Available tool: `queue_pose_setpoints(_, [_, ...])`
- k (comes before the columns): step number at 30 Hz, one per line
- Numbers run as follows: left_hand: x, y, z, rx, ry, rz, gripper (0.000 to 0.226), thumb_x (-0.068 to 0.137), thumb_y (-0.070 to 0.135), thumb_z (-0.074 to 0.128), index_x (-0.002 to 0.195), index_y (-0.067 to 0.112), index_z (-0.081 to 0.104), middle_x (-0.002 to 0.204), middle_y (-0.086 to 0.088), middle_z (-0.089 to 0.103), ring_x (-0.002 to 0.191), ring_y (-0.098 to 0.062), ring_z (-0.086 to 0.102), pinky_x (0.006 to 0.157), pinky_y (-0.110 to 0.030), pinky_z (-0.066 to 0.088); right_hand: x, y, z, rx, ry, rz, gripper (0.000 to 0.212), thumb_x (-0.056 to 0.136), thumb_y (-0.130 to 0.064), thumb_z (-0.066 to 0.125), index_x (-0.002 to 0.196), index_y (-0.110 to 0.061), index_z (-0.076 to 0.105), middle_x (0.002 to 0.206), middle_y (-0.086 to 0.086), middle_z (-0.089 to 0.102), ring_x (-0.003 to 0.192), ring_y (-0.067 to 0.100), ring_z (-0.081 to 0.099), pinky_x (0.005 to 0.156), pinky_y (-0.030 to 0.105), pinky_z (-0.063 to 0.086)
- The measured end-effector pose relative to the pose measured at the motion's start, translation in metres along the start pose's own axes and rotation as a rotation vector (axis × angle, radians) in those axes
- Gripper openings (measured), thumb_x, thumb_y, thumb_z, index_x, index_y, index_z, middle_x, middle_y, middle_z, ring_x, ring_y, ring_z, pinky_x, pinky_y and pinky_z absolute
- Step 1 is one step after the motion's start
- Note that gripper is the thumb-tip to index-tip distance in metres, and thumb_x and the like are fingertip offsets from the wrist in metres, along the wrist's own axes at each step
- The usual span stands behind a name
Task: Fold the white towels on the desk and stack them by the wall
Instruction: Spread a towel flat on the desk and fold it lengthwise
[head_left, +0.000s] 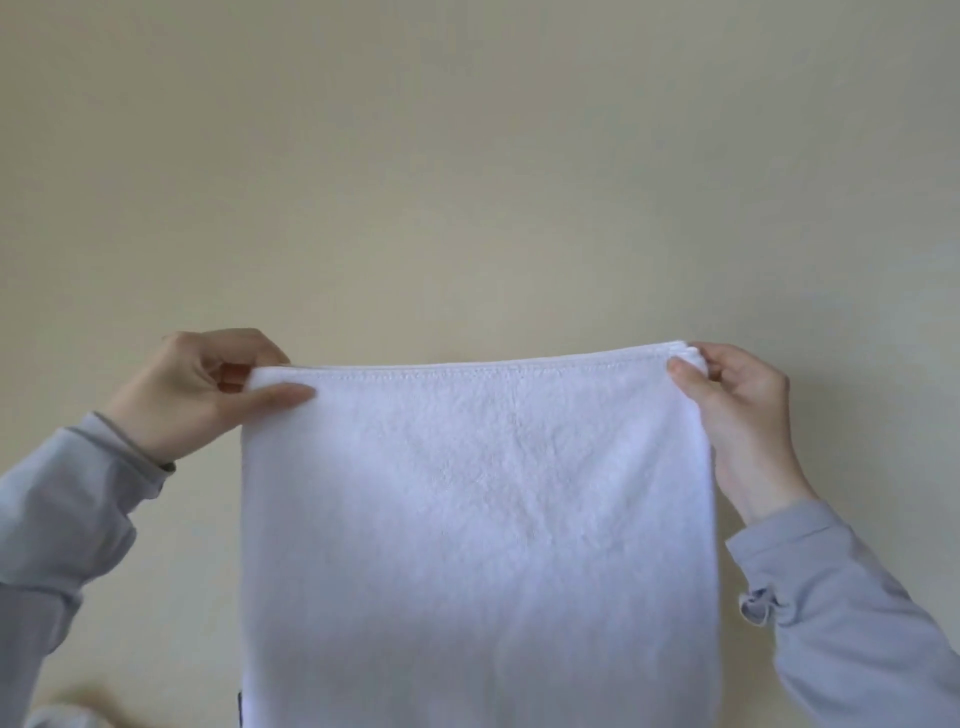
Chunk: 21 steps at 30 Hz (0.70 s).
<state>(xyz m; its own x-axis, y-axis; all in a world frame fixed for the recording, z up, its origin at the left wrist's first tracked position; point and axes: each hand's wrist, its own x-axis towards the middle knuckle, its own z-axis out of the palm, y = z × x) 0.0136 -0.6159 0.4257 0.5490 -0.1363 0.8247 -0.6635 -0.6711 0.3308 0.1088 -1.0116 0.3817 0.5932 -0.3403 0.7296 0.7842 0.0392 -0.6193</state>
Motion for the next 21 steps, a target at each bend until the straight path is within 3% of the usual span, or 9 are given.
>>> queue_pose_setpoints(5, [0.004,0.041,0.032,-0.018,0.024,0.065,0.021,0.068,0.026,0.074,0.062,0.008,0.065,0.069,-0.007,0.063,0.062,-0.016,0.057,0.056,-0.018,0.046,0.009,-0.005,-0.039,-0.045,0.017,0.054,0.021,0.08,-0.002,0.067,0.076,-0.023,0.068,0.075,-0.006,0.063,0.069,0.001,0.058,0.069,0.013,0.045])
queue_pose_setpoints(10, [0.01,0.081,0.08,-0.028,-0.02,0.217,0.023,0.071,0.026,0.076,0.062,0.009,0.063,0.065,-0.004,0.06,0.061,-0.025,0.057,0.056,-0.035,0.046,0.027,-0.012,-0.085,-0.069,0.072,0.136,0.016,0.082,0.004,0.062,0.086,-0.012,0.064,0.076,0.001,0.059,0.072,0.01,0.053,0.072,0.02,0.042])
queue_pose_setpoints(13, [0.011,0.103,0.109,-0.081,0.006,0.228,0.03,0.069,0.033,0.074,0.061,0.008,0.06,0.065,-0.002,0.06,0.062,-0.022,0.057,0.058,-0.033,0.046,0.043,-0.028,-0.108,-0.114,0.092,0.12,0.019,0.083,0.007,0.06,0.095,-0.008,0.059,0.078,0.002,0.056,0.071,0.01,0.052,0.07,0.017,0.041])
queue_pose_setpoints(18, [-0.005,0.134,0.14,-0.176,0.027,0.263,0.04,0.076,0.052,0.068,0.066,0.013,0.064,0.072,0.002,0.064,0.067,-0.014,0.062,0.062,-0.024,0.049,0.076,-0.058,-0.12,-0.263,0.05,0.048,0.025,0.084,0.009,0.058,0.084,-0.017,0.056,0.079,0.0,0.054,0.072,0.005,0.051,0.066,0.009,0.04])
queue_pose_setpoints(21, [-0.033,0.134,0.149,-0.14,-0.034,0.278,0.03,0.084,0.052,0.059,0.067,0.028,0.063,0.078,0.007,0.065,0.073,-0.012,0.064,0.066,-0.023,0.049,0.097,-0.057,-0.098,-0.366,-0.021,0.014,0.022,0.083,0.006,0.058,0.101,-0.008,0.059,0.087,0.004,0.058,0.078,0.008,0.054,0.069,0.009,0.042])
